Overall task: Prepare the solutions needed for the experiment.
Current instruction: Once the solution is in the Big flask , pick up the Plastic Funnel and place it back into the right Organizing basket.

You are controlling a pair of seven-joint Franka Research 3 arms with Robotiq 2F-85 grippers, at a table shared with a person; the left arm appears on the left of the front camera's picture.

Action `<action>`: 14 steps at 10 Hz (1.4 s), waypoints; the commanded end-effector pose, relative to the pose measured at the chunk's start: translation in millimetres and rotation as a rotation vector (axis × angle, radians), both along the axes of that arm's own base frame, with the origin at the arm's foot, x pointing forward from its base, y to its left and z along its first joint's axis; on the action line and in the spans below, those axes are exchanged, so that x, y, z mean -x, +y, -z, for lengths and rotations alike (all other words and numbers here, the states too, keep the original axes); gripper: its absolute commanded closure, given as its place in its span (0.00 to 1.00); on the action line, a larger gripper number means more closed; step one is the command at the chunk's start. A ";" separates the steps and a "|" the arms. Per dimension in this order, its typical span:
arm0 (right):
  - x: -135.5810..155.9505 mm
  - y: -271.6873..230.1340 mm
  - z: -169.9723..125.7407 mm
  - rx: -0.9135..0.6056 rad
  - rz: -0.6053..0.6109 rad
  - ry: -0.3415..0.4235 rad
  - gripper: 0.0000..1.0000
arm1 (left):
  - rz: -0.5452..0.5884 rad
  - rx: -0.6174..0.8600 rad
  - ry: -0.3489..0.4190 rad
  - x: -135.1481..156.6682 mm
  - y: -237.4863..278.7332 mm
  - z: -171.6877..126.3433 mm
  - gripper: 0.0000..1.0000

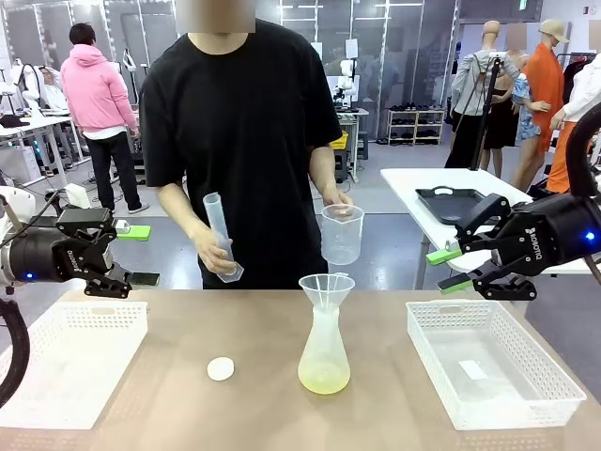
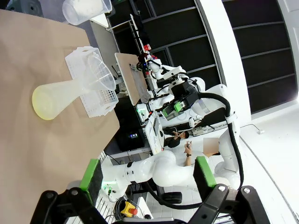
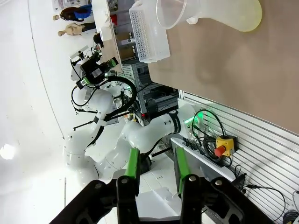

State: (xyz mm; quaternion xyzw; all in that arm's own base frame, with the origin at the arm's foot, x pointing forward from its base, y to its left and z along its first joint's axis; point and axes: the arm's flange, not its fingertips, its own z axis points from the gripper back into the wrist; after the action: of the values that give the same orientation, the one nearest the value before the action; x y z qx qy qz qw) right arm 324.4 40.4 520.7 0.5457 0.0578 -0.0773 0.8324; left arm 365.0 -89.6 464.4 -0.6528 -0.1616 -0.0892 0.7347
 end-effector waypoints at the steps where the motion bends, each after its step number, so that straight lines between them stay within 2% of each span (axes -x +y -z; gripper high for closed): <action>1: -2.9 -2.4 -0.7 0.014 -0.014 -0.001 0.61 | 0.008 0.008 0.004 0.8 0.1 -1.8 0.00; 8: 0.2 0.0 0.0 -0.001 -0.002 0.001 0.61 | 0.008 0.008 0.004 0.8 0.1 -1.8 0.00; 9: -3.1 9.8 -3.0 0.036 0.009 -0.072 0.61 | 0.008 0.008 0.004 0.8 0.1 -1.8 0.00; 12: -46.5 48.9 -7.2 0.186 -0.070 -0.230 0.61 | 0.008 0.008 0.004 0.8 0.1 -1.8 0.00; 14: -64.4 73.2 -9.5 0.285 -0.120 -0.339 0.61 | 0.008 0.008 0.004 0.8 0.1 -1.8 0.00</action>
State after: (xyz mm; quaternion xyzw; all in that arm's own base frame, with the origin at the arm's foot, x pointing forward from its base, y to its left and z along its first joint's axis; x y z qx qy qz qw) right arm 374.0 109.1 534.5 0.4475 -0.0388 0.0388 0.8926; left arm 365.0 -89.6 464.5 -0.6527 -0.1617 -0.0893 0.7347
